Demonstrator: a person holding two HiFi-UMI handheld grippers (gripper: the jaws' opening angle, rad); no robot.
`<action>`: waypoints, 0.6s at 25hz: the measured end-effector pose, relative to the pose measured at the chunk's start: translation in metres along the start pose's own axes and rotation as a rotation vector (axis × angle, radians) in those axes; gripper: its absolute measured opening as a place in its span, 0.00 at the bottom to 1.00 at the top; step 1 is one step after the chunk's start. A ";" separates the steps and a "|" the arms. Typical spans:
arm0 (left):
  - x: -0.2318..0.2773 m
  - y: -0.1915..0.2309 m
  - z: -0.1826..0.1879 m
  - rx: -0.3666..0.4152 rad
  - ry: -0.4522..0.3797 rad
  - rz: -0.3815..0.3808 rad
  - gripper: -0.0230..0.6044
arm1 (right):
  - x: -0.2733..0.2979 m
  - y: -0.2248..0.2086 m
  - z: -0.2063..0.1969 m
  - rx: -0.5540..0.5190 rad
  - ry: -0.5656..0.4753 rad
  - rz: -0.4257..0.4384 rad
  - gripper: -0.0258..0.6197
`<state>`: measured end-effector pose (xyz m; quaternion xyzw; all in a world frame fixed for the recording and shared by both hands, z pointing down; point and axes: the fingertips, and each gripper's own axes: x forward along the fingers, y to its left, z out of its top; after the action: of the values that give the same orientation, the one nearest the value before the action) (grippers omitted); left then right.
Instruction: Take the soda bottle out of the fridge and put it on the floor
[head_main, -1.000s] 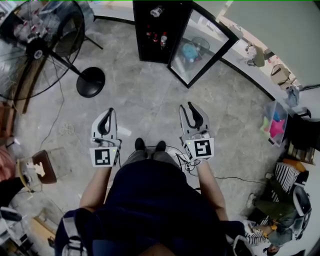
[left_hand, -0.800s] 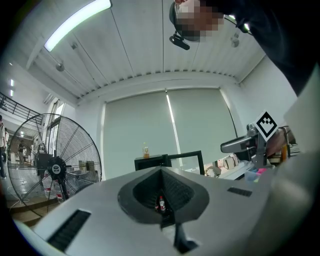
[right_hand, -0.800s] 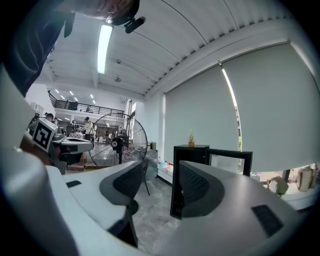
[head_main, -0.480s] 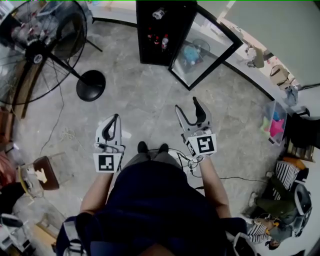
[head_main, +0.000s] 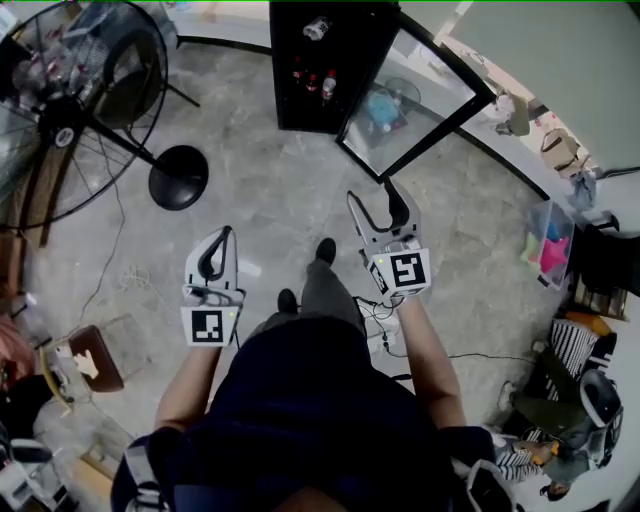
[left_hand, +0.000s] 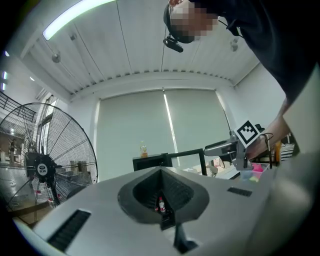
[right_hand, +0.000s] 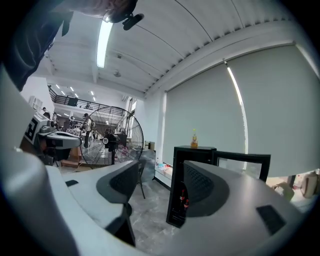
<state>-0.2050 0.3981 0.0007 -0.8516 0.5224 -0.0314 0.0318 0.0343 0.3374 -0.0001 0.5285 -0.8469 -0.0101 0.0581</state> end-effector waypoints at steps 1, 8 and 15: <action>0.007 0.003 -0.002 0.005 0.005 0.003 0.07 | 0.009 -0.005 -0.003 -0.005 0.001 0.005 0.50; 0.096 0.024 -0.013 0.040 0.027 0.060 0.07 | 0.104 -0.067 -0.032 -0.001 0.014 0.061 0.50; 0.209 0.038 -0.019 0.024 0.053 0.105 0.07 | 0.198 -0.127 -0.057 0.006 0.039 0.148 0.50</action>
<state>-0.1454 0.1941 0.0209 -0.8214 0.5665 -0.0584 0.0298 0.0685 0.1066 0.0640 0.4646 -0.8824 0.0070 0.0738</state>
